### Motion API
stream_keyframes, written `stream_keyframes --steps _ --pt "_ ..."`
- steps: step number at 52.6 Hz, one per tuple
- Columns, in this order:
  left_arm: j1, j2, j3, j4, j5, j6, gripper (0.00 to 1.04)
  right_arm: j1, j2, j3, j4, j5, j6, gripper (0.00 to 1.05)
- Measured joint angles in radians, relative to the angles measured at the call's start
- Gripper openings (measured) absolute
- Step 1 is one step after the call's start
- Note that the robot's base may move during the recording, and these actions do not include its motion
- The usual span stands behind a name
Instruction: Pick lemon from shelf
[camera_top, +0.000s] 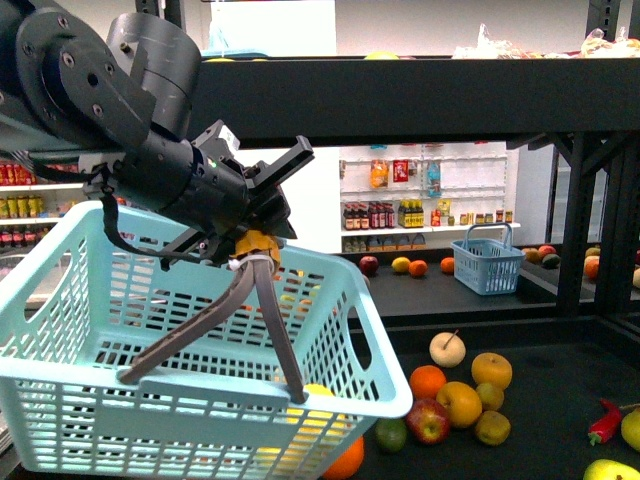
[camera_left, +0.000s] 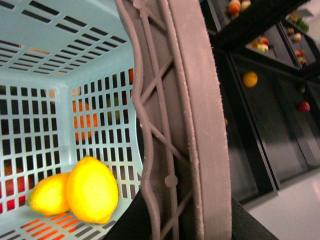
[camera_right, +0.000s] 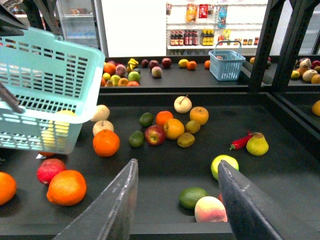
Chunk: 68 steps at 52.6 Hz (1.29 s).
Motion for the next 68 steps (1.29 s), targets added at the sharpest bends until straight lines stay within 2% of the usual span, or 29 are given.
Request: stream_keyframes --steps 7,11,13,20,40,50,68 --pt "0.006 0.0 -0.011 0.054 -0.027 -0.017 0.16 0.0 0.0 0.0 0.0 0.0 0.0 0.74" --pt "0.014 -0.001 -0.013 0.085 -0.047 -0.074 0.16 0.0 0.0 0.0 0.0 -0.002 0.0 0.94" --pt "0.021 -0.001 -0.016 0.098 -0.072 -0.111 0.16 0.0 0.0 0.0 0.0 -0.001 0.0 0.98" --pt "0.09 -0.006 -0.016 0.085 -0.218 -0.24 0.16 0.0 0.0 0.0 0.0 0.0 0.0 0.97" --pt "0.243 -0.123 -0.112 0.095 -0.432 -0.445 0.15 0.0 0.0 0.0 0.0 0.0 0.0 0.97" --pt "0.301 -0.209 -0.222 0.143 -0.492 -0.566 0.15 0.0 0.0 0.0 0.0 0.0 0.0 0.97" --pt "0.438 -0.267 -0.365 0.266 -0.466 -0.679 0.15 0.0 0.0 0.0 0.0 0.0 0.0 0.97"
